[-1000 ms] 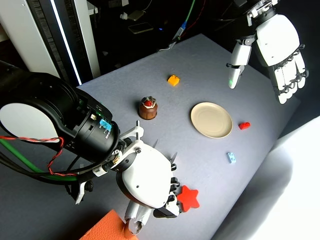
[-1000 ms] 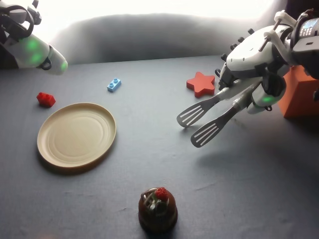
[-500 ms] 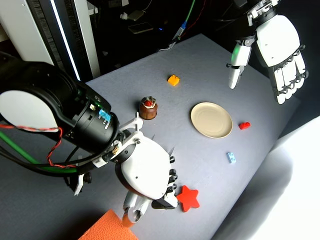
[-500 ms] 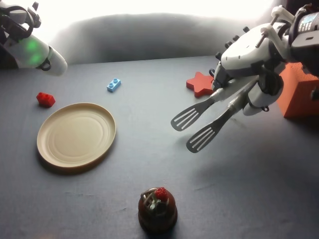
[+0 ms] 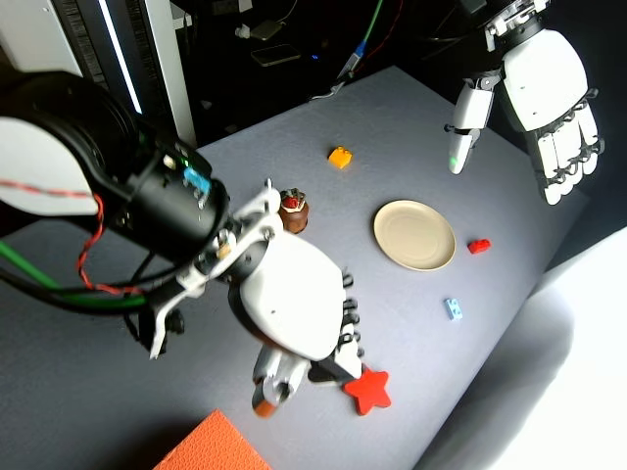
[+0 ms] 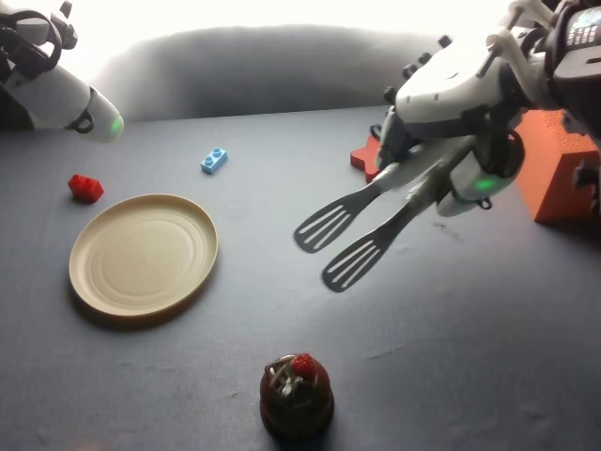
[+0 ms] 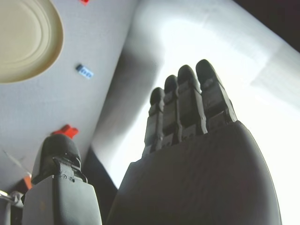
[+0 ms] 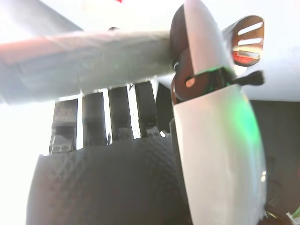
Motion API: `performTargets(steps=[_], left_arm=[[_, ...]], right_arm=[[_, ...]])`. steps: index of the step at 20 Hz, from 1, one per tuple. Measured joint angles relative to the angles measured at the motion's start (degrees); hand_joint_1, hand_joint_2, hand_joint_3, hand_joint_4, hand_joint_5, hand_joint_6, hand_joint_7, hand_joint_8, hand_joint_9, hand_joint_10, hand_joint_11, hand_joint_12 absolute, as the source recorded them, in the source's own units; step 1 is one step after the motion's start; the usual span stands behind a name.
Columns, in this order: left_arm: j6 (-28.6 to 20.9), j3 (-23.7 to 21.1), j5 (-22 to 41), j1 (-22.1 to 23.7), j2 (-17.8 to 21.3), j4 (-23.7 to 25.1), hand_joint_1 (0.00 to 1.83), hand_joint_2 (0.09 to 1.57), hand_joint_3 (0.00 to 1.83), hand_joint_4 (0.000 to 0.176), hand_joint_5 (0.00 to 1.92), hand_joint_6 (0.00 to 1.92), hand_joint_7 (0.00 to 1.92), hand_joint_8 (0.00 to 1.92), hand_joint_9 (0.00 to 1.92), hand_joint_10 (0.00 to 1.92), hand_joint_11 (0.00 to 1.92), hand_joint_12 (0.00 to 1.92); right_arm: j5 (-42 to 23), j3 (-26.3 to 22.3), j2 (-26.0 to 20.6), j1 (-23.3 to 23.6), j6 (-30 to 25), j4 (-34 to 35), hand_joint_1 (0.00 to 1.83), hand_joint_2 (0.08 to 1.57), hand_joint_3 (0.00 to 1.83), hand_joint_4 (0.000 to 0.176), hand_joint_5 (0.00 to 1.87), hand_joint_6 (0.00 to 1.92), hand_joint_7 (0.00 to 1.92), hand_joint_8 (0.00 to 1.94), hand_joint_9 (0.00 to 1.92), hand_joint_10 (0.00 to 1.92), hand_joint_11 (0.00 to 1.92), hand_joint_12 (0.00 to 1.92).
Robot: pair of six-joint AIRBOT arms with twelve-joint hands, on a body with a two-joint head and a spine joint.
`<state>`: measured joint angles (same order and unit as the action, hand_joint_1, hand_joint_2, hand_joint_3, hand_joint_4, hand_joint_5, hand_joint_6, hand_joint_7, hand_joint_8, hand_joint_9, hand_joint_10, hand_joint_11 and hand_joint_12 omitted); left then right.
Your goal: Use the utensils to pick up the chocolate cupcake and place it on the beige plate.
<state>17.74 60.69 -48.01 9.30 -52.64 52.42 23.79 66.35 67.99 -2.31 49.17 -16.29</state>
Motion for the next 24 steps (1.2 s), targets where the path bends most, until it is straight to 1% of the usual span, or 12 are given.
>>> performTargets(steps=[3,4,6,8,9,13,16,17,19,21,22,24], left_arm=[[0.0,0.0,0.0,0.0,0.0,0.0,0.28,1.04,0.0,0.0,0.16,0.0,0.19,0.01,0.19,0.01,0.0,0.35],[0.0,0.0,-0.1,0.0,0.0,0.0,0.28,1.03,0.0,0.0,0.16,0.0,0.2,0.01,0.2,0.01,0.0,0.36],[0.0,0.0,-0.2,0.0,0.0,0.1,0.25,1.04,0.0,0.0,0.14,0.0,0.17,0.0,0.17,0.0,0.0,0.32],[0.0,0.0,-0.2,0.0,0.0,0.0,0.27,1.04,0.0,0.0,0.17,0.01,0.2,0.0,0.19,0.0,0.0,0.37],[0.0,0.0,-0.2,0.0,0.0,0.0,0.27,1.04,0.0,0.0,0.15,0.0,0.18,0.0,0.18,0.0,0.0,0.31],[0.0,0.0,-0.2,0.0,0.0,0.0,0.27,1.04,0.0,0.0,0.14,0.0,0.18,0.0,0.17,0.0,0.0,0.29],[0.0,0.0,-0.2,0.0,0.0,0.0,0.28,1.03,0.0,0.0,0.15,0.0,0.17,0.0,0.17,0.0,0.0,0.27],[0.1,0.0,-0.2,0.0,0.0,0.0,0.27,1.04,0.0,0.0,0.14,0.0,0.17,0.0,0.16,0.0,0.0,0.26],[0.1,0.0,-0.1,0.1,0.0,-0.1,0.28,1.04,0.0,0.0,0.15,0.0,0.17,0.0,0.17,0.0,0.0,0.31],[0.2,0.0,-0.3,0.1,0.0,-0.1,0.28,1.03,0.0,0.0,0.14,0.0,0.17,0.0,0.16,0.0,0.0,0.26],[0.2,0.0,-0.4,0.1,0.0,0.0,0.28,1.03,0.0,0.0,0.14,0.0,0.17,0.0,0.16,0.0,0.0,0.25],[0.2,0.0,-0.3,0.1,0.0,0.0,0.29,1.03,0.0,0.0,0.14,0.0,0.17,0.0,0.16,0.0,0.0,0.24]], right_arm=[[-0.4,-2.1,-0.1,0.7,-0.8,0.1,1.11,1.13,0.0,0.0,0.81,0.04,0.57,0.83,0.42,1.21,0.29,1.65],[-0.5,-3.0,-0.4,1.1,-0.8,0.0,1.13,1.11,0.0,0.0,0.82,0.04,0.6,0.81,0.44,1.19,0.28,1.63],[-0.4,-4.5,-1.1,1.5,-0.4,-0.3,1.15,1.11,0.0,0.0,0.79,0.03,0.57,0.81,0.43,1.21,0.28,1.63],[-0.2,-5.8,-1.4,1.5,0.0,-0.3,1.15,1.11,0.0,0.0,0.78,0.02,0.56,0.81,0.43,1.19,0.3,1.59],[-0.1,-6.4,-1.4,1.5,0.1,-0.4,1.18,1.11,0.0,0.0,0.79,0.03,0.57,0.81,0.45,1.18,0.32,1.56],[-0.1,-8.8,-1.9,2.3,0.2,-0.2,1.17,1.1,0.0,0.0,0.79,0.03,0.59,0.8,0.49,1.16,0.39,1.53],[-0.3,-10.8,-2.4,2.5,0.7,-0.5,1.17,1.11,0.0,0.0,0.78,0.02,0.57,0.81,0.46,1.17,0.34,1.53],[-0.3,-11.5,-2.5,2.4,0.8,-0.9,1.19,1.1,0.0,0.0,0.8,0.03,0.57,0.8,0.48,1.16,0.37,1.51],[-1.1,-12.6,-2.5,1.3,-0.9,-5.6,1.19,1.09,0.0,0.0,0.83,0.03,0.6,0.77,0.49,1.15,0.37,1.51],[-1.3,-12.5,-2.5,0.4,-1.2,-5.7,1.2,1.08,0.0,0.0,0.83,0.03,0.6,0.76,0.48,1.14,0.35,1.48],[-1.4,-12.5,-2.5,0.1,-1.3,-5.7,1.2,1.08,0.0,0.0,0.83,0.03,0.61,0.75,0.49,1.11,0.35,1.44],[-1.7,-12.7,-2.5,-0.6,-1.2,-5.9,1.2,1.08,0.0,0.0,0.83,0.03,0.61,0.74,0.51,1.1,0.38,1.45]])
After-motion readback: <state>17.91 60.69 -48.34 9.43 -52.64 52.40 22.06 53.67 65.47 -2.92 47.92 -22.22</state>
